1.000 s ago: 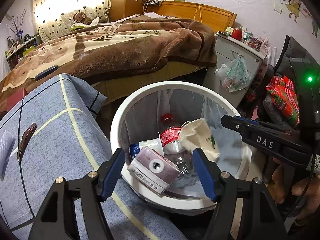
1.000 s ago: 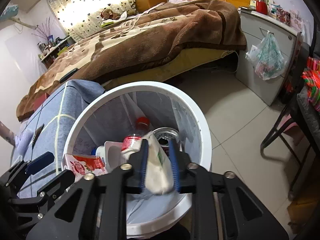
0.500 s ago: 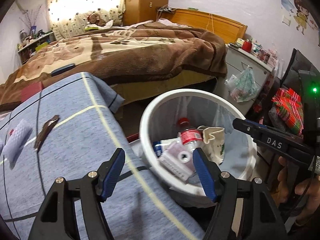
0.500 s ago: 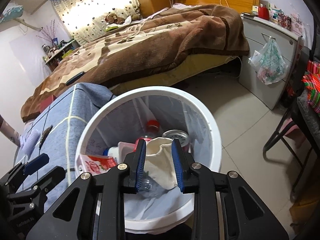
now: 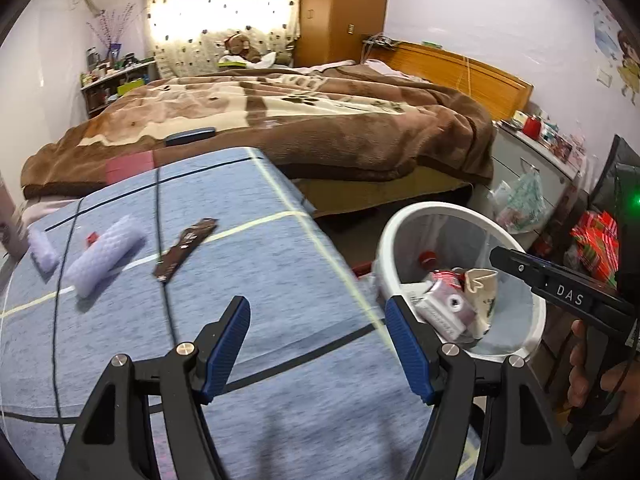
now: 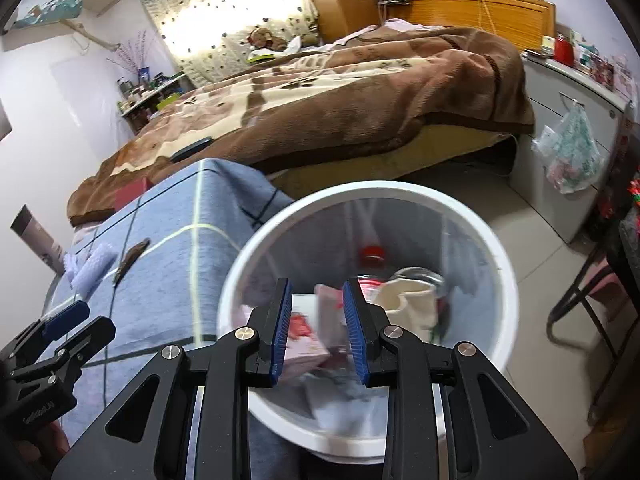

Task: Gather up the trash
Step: 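Move both tools back toward the chocolate wrapper and foam nets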

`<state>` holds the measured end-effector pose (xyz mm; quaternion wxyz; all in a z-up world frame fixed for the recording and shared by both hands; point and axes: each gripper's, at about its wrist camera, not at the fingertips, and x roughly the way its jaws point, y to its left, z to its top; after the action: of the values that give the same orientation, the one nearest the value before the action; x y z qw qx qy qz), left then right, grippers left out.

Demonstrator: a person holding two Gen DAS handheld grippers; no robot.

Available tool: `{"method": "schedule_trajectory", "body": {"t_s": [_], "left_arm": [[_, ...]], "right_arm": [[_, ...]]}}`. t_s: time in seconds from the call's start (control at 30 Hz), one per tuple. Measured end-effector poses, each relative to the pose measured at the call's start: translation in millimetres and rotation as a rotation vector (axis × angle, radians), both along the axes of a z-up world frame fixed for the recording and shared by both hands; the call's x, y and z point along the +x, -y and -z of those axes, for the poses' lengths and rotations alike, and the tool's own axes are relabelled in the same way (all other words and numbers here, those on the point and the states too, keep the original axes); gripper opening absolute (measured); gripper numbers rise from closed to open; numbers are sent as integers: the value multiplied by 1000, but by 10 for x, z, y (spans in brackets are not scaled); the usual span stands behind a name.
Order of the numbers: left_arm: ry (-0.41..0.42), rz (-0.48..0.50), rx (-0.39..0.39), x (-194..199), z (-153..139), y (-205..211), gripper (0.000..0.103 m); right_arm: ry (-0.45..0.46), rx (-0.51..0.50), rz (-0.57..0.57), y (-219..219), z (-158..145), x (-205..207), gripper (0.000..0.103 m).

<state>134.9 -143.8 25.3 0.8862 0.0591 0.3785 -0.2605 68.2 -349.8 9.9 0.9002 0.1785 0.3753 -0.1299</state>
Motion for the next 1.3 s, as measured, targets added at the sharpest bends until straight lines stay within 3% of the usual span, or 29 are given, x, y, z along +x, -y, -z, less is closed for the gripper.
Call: {"method": "schedule_trajectory", "body": {"t_s": [0.33,0.43,0.8,1.3], "left_arm": [[10,-129,-9,148,-12,-644,72],[11,-167,-10,208,-7,-842,72],[9,-265,-13,505,37,-1445,72],[-36,-245,-2,1143,262,-1666,72]], "right_arm": [[18,-20,-92,-467,-47,266,31],[19,-17,-124,-614,-45,363,44],[-12,-25,-219,-1118,30,788,44],[-62,-41,-318,-1663,235,1428,44]]}}
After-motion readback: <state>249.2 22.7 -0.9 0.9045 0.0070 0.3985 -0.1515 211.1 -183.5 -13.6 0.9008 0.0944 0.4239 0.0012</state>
